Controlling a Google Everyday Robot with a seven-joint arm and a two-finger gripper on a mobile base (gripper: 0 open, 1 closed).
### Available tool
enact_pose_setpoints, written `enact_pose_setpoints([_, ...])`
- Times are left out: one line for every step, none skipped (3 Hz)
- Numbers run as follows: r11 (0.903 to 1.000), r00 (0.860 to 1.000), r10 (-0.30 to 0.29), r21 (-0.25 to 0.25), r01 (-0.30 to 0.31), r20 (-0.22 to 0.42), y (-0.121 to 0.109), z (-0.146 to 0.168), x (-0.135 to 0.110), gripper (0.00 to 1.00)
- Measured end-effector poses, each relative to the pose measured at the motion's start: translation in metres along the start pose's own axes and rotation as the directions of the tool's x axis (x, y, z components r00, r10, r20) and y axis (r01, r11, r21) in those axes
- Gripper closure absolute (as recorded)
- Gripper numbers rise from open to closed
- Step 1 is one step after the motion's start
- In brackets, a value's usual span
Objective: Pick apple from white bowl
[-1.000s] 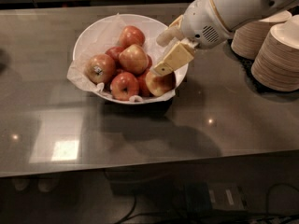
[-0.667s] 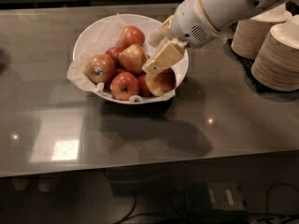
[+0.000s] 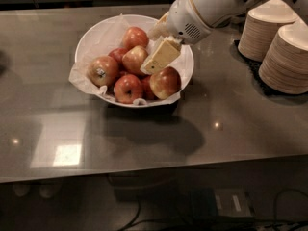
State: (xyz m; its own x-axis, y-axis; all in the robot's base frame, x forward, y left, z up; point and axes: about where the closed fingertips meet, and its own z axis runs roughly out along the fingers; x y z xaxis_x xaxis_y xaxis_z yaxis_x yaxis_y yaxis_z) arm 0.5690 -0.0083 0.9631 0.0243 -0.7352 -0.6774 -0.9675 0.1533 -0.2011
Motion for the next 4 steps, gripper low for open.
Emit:
enact_pose_setpoints([0.9999,1.000,-0.011,0.007,0.011,-0.022,-0.012,0.012,0.001,0.31])
enact_pose_setpoints([1.0000,0.999,-0.007,0.004,0.007,-0.040,-0.020,0.027,0.005,0.32])
enact_pose_setpoints([1.0000,0.999,-0.003,-0.006,0.002,-0.049,-0.026,0.040,0.005,0.32])
enact_pose_setpoints([0.9983,0.999,0.032,-0.047,-0.033,-0.031,-0.027,0.051,0.001,0.39])
